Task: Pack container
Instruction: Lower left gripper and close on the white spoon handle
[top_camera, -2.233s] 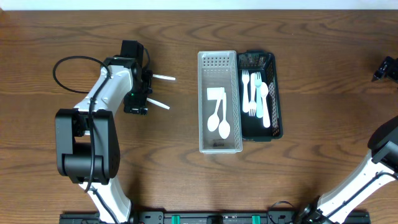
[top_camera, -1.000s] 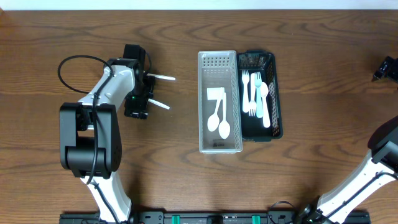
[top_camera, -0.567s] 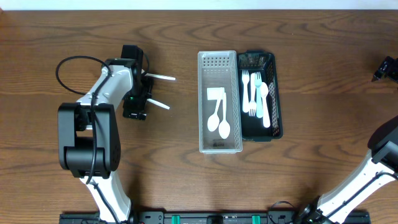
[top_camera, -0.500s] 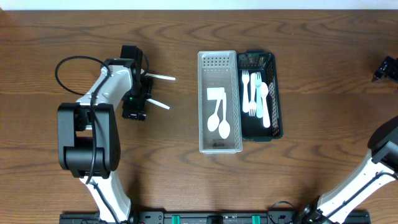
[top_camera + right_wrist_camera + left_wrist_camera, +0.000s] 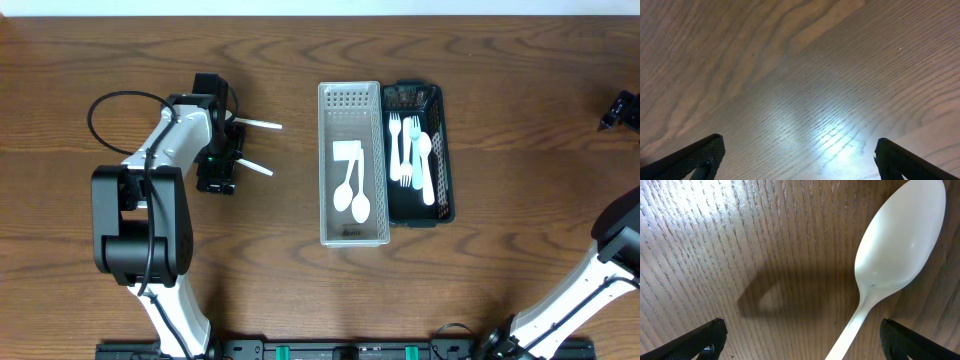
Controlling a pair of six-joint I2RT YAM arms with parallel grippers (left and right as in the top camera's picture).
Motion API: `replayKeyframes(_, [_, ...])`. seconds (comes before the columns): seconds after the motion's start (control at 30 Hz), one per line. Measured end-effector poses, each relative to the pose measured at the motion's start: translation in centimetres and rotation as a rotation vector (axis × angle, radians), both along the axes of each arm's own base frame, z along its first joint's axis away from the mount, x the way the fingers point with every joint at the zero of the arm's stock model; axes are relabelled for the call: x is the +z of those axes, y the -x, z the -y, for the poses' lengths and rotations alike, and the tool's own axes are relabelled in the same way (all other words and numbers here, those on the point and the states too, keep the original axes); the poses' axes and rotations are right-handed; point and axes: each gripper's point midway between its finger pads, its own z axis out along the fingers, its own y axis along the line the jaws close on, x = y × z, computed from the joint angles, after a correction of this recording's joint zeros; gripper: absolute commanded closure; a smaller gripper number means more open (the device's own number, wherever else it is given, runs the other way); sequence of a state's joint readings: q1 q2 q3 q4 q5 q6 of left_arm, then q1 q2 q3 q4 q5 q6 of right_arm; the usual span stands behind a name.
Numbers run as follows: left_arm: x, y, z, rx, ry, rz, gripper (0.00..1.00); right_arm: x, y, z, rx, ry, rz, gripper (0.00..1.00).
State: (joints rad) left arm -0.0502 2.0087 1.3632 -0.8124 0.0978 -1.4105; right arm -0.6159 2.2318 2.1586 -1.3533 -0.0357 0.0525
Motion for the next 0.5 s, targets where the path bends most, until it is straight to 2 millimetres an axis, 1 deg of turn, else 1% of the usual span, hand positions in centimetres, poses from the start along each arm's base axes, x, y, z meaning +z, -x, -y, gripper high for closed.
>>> replayKeyframes(0.07, [0.00, 0.07, 0.00, 0.000, 0.000, -0.003, 0.02, 0.02, 0.00, 0.00, 0.000, 0.000, 0.000, 0.01])
replayKeyframes(0.2, [-0.01, 0.63, 0.06, 0.008, 0.004, -0.026, 0.02, 0.02, 0.01, -0.01, 0.000, 0.000, 0.000, 0.01])
replayKeyframes(0.37, [0.00, 0.66, 0.09, 0.012, 0.008, -0.028, 0.02, 0.00, 0.00, 0.00, 0.000, 0.000, 0.000, 0.01])
replayKeyframes(0.5, [-0.01, 0.53, -0.25, 0.018, 0.004, -0.023, 0.02, 0.02, 0.01, -0.01, 0.000, 0.000, 0.000, 0.01])
